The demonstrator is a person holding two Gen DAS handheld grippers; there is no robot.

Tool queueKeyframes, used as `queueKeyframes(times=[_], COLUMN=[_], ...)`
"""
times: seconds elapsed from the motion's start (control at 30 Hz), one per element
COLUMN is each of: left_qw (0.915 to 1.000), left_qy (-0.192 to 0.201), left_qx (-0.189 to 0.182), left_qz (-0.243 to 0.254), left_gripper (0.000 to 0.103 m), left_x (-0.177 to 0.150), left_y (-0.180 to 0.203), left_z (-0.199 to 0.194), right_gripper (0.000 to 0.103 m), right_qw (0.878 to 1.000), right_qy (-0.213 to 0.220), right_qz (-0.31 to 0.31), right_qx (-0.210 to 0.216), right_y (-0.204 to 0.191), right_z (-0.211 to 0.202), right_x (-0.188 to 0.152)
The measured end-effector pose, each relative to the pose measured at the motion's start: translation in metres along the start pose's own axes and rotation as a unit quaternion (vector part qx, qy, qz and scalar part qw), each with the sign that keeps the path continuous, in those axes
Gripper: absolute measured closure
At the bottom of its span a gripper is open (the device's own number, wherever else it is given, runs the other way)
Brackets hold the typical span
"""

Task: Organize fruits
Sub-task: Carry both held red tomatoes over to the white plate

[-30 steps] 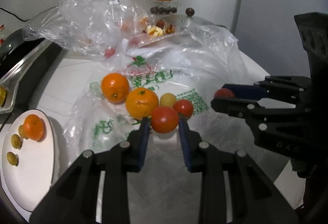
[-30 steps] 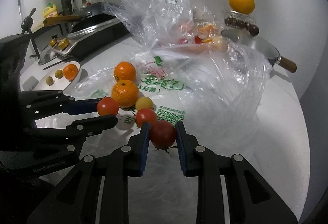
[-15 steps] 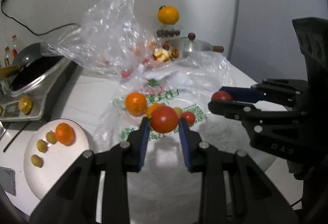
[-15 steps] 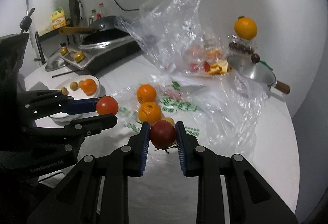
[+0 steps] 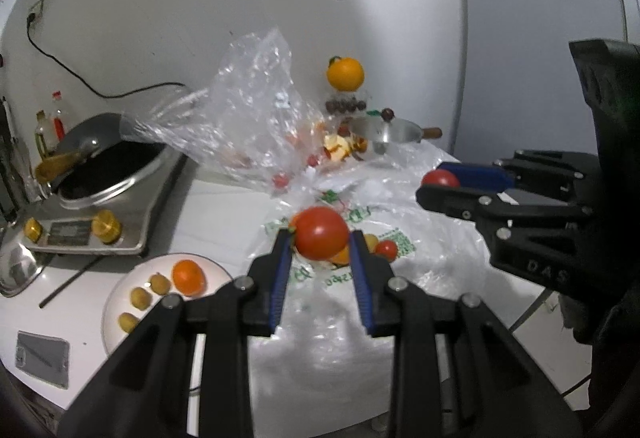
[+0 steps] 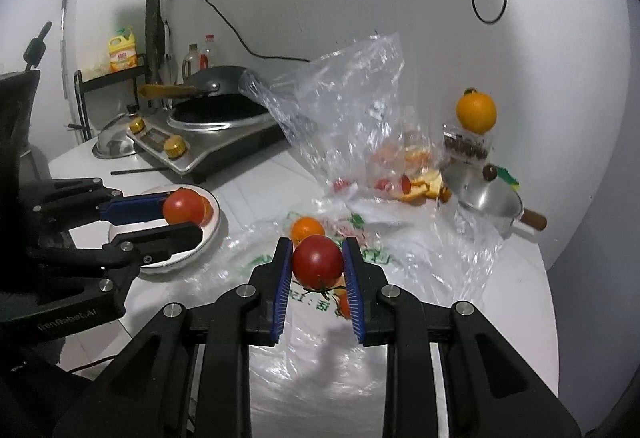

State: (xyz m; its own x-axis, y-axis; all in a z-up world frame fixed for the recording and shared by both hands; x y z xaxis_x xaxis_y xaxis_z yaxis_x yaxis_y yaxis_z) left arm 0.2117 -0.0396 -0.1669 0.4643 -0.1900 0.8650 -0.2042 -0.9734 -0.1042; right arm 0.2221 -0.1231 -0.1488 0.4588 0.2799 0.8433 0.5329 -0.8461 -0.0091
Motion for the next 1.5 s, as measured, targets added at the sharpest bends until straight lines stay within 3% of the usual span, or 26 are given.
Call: queueKeyframes(times=[0.57,1.5], left_qw=[0.9990,0.9953], left_qy=[0.044,0.052], left_qx=[0.002,0.050], left_qz=[-0.005,-0.065], left_gripper=[0.073,0.073], left_x=[-0.008,-0.053], left_y=[-0.044,-0.153], left_z=[-0.053,-0.081], right_gripper=[0.076,0.076], right_qw=[0.999,0.997], right_qy=[0.022,0.001], right_qz=[-0.023,-0.078], right_qx=[-0.022,0.010], right_y=[-0.060,-0.165], right_z=[-0.018,0.033], right_x=[0.018,0.036])
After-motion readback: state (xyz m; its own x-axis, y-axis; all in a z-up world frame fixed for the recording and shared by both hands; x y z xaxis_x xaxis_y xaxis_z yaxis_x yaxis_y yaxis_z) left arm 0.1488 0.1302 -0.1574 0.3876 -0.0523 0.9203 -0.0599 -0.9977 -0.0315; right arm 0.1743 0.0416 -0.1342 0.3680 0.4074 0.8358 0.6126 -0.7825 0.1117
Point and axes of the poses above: each gripper's, at about its wrist camera, not at the fingertips, and z roughly the way its jaws point, y to its right, x to its top, the point moved 9 cm from there along z, roughly the way its jaws point, and after that the axes turned 7 degrees about z, right-handed, at the moved point
